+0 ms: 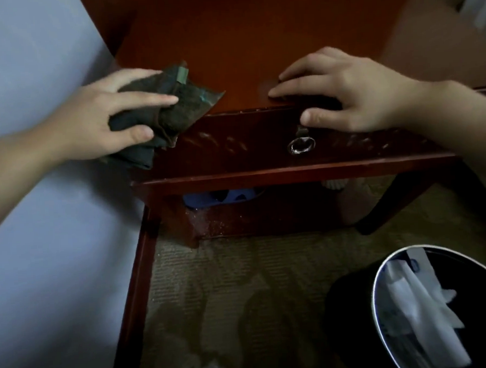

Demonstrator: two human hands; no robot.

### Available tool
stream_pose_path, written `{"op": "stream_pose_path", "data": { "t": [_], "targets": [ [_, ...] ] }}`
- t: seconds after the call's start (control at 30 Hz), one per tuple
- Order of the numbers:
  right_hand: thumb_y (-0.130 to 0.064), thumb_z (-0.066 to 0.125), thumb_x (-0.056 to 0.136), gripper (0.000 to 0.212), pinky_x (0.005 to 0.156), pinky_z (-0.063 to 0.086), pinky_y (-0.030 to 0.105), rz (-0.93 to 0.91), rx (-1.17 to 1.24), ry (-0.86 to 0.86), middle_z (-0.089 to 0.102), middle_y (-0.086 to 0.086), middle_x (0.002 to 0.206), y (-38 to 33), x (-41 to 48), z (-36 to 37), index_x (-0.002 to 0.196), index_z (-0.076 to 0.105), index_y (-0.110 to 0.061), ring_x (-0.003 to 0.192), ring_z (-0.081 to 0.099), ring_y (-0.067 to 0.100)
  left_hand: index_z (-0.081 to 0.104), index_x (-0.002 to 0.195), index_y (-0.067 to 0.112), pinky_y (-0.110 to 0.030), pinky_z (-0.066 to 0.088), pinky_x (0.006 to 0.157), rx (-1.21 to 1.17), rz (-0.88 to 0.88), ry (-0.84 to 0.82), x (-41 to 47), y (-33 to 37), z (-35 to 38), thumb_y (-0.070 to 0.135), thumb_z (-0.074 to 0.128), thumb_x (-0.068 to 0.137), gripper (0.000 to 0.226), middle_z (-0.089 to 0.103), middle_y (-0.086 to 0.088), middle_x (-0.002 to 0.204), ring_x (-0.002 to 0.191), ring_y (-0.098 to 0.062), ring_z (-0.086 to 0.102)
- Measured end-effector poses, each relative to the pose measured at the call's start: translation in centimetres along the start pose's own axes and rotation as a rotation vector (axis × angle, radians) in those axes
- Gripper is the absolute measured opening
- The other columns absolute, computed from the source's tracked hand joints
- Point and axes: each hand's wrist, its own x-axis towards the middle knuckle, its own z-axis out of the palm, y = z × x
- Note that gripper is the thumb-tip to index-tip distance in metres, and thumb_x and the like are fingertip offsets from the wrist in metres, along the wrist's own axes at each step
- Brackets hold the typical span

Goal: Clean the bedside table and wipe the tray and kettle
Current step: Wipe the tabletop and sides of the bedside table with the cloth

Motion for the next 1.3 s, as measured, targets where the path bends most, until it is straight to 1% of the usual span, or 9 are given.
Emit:
{"op": "stream_pose_path", "data": {
  "t": [0.2, 0.33, 0.43, 0.53, 0.77, 0.9, 1.07, 1.13, 1.3],
  "targets": [
    [-0.054, 0.032, 0.088, 0.058, 0.083, 0.045, 0.044, -0.129, -0.212, 0.12, 0.048, 0.007, 0.133, 0.5, -1.3, 0.9, 0.139, 0.037, -0.029, 0.118, 0.045, 0.029, 0.05, 0.134, 0.017, -0.025, 0.022, 0.115, 0.189, 0.001, 0.303, -3.9, -2.2, 2.1, 0.065, 0.039, 0.088, 0.067, 0.015, 0.031, 0.146, 0.136, 0.008, 0.018],
    [-0.05, 0.032, 0.089, 0.055, 0.09, 0.041, 0.045, -0.121, -0.208, 0.193, 0.048, 0.006, 0.133, 1.1, -3.4, 1.3, 0.139, 0.036, -0.029, 0.119, 0.044, 0.028, 0.047, 0.138, 0.02, -0.039, 0.023, 0.114, 0.332, -0.152, 0.531, -3.7, -0.3, 5.0, 0.045, 0.047, 0.089, 0.054, 0.015, 0.012, 0.151, 0.139, -0.017, 0.021],
    [-0.05, 0.031, 0.089, 0.054, 0.088, 0.038, 0.039, -0.099, -0.144, 0.205, 0.047, 0.004, 0.133, 1.4, -4.2, 1.1, 0.139, 0.037, -0.03, 0.118, 0.043, 0.024, 0.046, 0.138, 0.03, -0.049, 0.018, 0.112, 0.391, -0.355, 0.723, -1.8, 3.3, 7.8, 0.056, 0.037, 0.093, 0.053, 0.03, -0.017, 0.149, 0.135, -0.042, 0.029],
    [-0.052, 0.029, 0.089, 0.055, 0.086, 0.036, 0.036, -0.114, -0.153, 0.204, 0.047, 0.003, 0.133, 1.6, -4.1, 1.4, 0.138, 0.038, -0.03, 0.116, 0.043, 0.024, 0.052, 0.132, 0.04, -0.062, 0.004, 0.11, 0.288, -0.578, 0.826, 1.2, 7.5, 10.1, 0.066, 0.03, 0.087, 0.056, 0.031, -0.011, 0.152, 0.136, -0.05, 0.023],
    [-0.053, 0.028, 0.087, 0.057, 0.09, 0.033, 0.035, -0.098, -0.114, 0.183, 0.045, 0.001, 0.137, 1.3, -4.6, 1.2, 0.139, 0.036, -0.031, 0.121, 0.041, 0.024, 0.048, 0.137, 0.025, -0.028, 0.008, 0.115, 0.043, -0.728, 1.184, -0.4, 4.6, 11.6, 0.041, 0.044, 0.093, 0.047, 0.018, -0.024, 0.152, 0.143, -0.038, 0.017],
    [-0.049, 0.032, 0.09, 0.053, 0.094, 0.034, 0.038, -0.144, -0.157, 0.179, 0.045, 0.005, 0.137, 1.5, -5.1, 1.4, 0.138, 0.039, -0.027, 0.123, 0.042, 0.026, 0.041, 0.142, 0.022, -0.027, 0.005, 0.116, 0.234, -0.449, 0.881, -2.7, 2.7, 11.3, 0.031, 0.044, 0.096, 0.047, 0.006, -0.02, 0.153, 0.142, -0.041, 0.009],
    [-0.046, 0.033, 0.091, 0.051, 0.093, 0.039, 0.047, -0.17, -0.176, 0.199, 0.048, 0.007, 0.134, 1.5, -4.6, 1.4, 0.137, 0.041, -0.026, 0.121, 0.043, 0.029, 0.031, 0.143, 0.041, -0.03, -0.013, 0.116, 0.578, -0.12, 0.574, -5.1, -0.2, 9.6, 0.047, 0.042, 0.096, 0.049, -0.016, 0.023, 0.155, 0.139, -0.049, 0.011],
    [-0.048, 0.032, 0.091, 0.052, 0.092, 0.04, 0.049, -0.172, -0.187, 0.203, 0.047, 0.006, 0.134, 1.7, -4.6, 1.5, 0.137, 0.04, -0.027, 0.12, 0.043, 0.028, 0.021, 0.144, 0.048, -0.026, -0.009, 0.116, 0.629, -0.095, 0.59, -5.8, -1.7, 8.2, 0.045, 0.046, 0.093, 0.056, -0.017, 0.026, 0.154, 0.142, -0.037, 0.01],
    [-0.052, 0.031, 0.089, 0.056, 0.088, 0.042, 0.054, -0.175, -0.324, 0.199, 0.045, 0.01, 0.133, 2.0, -4.5, 1.9, 0.137, 0.041, -0.025, 0.116, 0.043, 0.033, 0.015, 0.145, 0.048, -0.049, 0.001, 0.113, 0.596, -0.247, 0.715, -3.1, 0.8, 10.8, 0.067, 0.034, 0.089, 0.063, 0.002, 0.001, 0.156, 0.13, -0.061, 0.02]
  ]
}}
